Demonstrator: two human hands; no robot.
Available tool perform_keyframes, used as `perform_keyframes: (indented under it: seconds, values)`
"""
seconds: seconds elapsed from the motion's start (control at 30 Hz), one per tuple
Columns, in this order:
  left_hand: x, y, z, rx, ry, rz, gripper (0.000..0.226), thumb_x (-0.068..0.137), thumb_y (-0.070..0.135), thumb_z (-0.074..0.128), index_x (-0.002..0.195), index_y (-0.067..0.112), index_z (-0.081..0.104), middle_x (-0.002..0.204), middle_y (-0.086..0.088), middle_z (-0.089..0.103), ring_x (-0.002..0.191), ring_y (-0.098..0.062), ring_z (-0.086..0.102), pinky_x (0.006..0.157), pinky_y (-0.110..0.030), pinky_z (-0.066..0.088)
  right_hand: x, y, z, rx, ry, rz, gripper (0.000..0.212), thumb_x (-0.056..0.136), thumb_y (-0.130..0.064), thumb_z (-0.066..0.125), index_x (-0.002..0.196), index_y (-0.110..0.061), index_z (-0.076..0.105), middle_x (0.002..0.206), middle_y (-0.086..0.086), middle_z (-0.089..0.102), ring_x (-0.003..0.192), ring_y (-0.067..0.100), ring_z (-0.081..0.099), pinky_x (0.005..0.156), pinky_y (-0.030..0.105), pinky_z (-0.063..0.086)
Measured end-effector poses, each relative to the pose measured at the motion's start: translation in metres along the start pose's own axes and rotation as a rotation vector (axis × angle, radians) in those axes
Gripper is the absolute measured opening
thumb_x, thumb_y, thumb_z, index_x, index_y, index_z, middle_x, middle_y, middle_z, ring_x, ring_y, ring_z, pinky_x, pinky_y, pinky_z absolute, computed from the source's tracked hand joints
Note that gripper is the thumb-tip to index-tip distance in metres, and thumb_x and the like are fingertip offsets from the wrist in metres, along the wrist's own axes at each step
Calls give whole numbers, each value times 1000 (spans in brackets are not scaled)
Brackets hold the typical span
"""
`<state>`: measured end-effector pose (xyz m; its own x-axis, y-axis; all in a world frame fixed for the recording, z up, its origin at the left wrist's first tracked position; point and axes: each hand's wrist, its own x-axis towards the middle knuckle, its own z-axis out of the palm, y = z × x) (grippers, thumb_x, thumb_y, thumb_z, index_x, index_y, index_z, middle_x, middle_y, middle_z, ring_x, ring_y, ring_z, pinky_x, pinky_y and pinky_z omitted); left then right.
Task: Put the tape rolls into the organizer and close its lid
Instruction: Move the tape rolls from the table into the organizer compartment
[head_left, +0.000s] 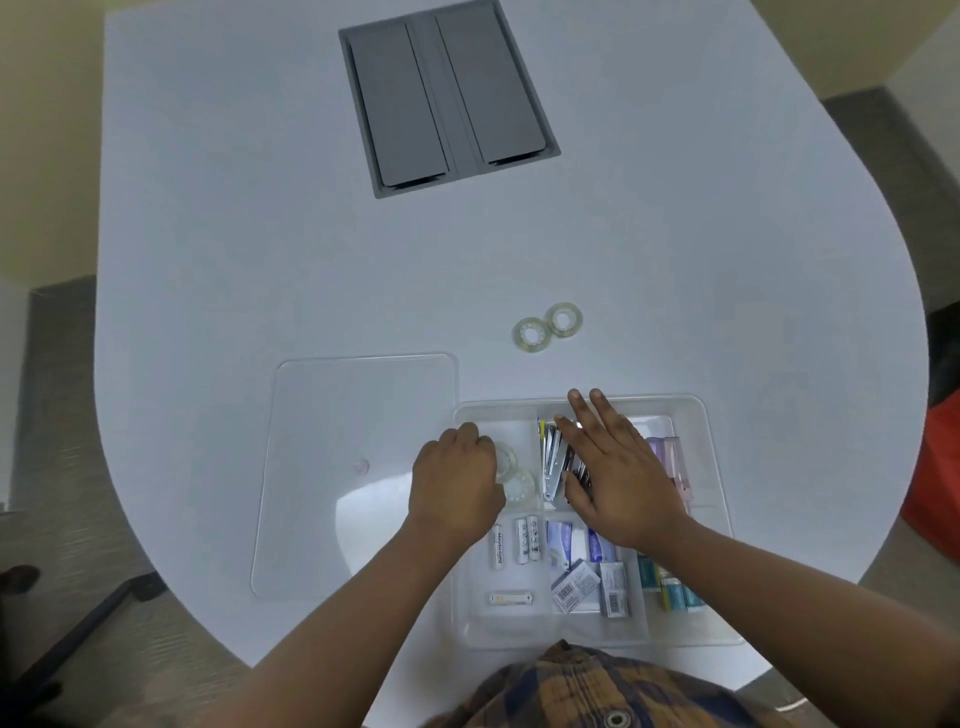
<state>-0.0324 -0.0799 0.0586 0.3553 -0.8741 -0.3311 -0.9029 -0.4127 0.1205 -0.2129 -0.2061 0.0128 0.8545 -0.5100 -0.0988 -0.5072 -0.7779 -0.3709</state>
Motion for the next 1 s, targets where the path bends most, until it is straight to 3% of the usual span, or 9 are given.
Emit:
perform_keyframes:
  seconds: [0.23,0.4,0.53,0.63,0.77,0.83,1.0]
  values:
    - [16,8,0,119,-41,-5,11,79,21,63,86,13,60,98,-5,58,88,-24,54,65,-32,27,0,0,1,4,-8,9,62,90,-36,46,148,-20,34,164,0,12,151,19,2,116,48,28]
    - [17,2,8,16,3,50,34,83,47,58,93,16,65,96,-4,61,88,-25,58,67,-32,30,0,0,0,4,-8,6,62,90,-36,47,149,-19,34,164,1,13,151,19,2,118,47,26]
    - [12,-12,11,-336,217,-18,28,83,44,62,100,22,70,87,3,63,82,-21,62,66,-29,42,0,-1,-2,1,-9,2,62,90,-36,48,148,-19,36,164,1,13,151,19,2,119,48,24]
    - [8,-30,16,-472,428,-127,27,83,37,65,101,18,70,84,2,60,79,-20,62,69,-34,51,-1,-4,-5,-11,21,14,57,89,-39,52,142,-20,44,162,1,20,151,18,9,119,44,22]
    - [2,-53,32,-447,464,-232,41,90,46,52,115,15,62,108,-3,64,98,-23,61,85,-39,48,17,-8,-22,26,169,23,39,86,-38,58,120,-19,64,143,2,54,137,21,43,108,37,23]
    - [0,-59,42,-478,414,-252,47,95,47,43,124,13,57,123,-7,62,113,-25,58,96,-43,44,38,-8,-35,60,216,35,33,85,-36,59,112,-19,68,133,0,62,126,20,53,103,35,26]
    - [-1,-68,60,-338,234,-247,72,93,56,21,148,11,31,158,-5,26,147,-23,21,118,-44,19,102,2,-59,66,55,108,31,87,-30,64,116,-16,65,129,4,63,114,28,59,96,41,43]
